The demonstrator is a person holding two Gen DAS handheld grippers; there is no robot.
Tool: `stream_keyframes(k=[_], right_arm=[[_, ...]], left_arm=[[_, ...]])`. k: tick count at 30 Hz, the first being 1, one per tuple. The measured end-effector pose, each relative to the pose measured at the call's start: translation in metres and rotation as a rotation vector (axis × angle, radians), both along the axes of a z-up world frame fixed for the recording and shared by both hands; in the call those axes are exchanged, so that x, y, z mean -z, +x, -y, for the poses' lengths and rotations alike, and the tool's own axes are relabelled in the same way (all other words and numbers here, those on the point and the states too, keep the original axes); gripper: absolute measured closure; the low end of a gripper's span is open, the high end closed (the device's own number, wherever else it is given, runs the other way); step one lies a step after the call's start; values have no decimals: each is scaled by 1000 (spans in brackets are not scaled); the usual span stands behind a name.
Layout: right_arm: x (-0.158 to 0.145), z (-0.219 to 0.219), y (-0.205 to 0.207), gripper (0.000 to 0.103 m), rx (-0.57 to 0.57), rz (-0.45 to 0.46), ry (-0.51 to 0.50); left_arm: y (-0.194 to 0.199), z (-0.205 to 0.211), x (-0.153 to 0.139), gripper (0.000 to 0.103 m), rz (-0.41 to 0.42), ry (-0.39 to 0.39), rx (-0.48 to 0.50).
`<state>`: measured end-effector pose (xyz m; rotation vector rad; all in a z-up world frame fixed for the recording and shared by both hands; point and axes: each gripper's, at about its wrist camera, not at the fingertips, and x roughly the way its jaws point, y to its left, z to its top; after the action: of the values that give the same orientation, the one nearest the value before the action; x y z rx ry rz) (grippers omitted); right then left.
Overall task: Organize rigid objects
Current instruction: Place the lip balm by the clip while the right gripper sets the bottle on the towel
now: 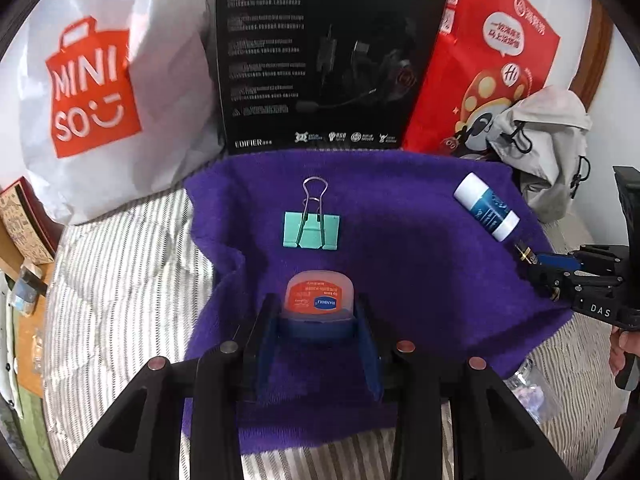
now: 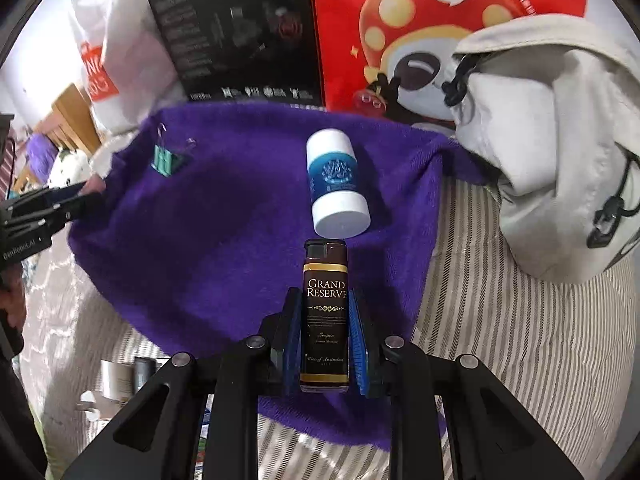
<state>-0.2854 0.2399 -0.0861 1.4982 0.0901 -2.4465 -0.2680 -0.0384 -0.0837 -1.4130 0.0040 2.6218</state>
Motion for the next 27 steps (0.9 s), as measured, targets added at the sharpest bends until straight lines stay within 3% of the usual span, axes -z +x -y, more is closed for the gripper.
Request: stream_keyframes(k=[11,27], right_arm=[[16,4,-12,80,-25,14,25],[20,9,-16,80,-117,-18,57]], left_arm=[[-21,-2,19,68,17,-4,15],[-34,-6,32,68,14,-88,51]])
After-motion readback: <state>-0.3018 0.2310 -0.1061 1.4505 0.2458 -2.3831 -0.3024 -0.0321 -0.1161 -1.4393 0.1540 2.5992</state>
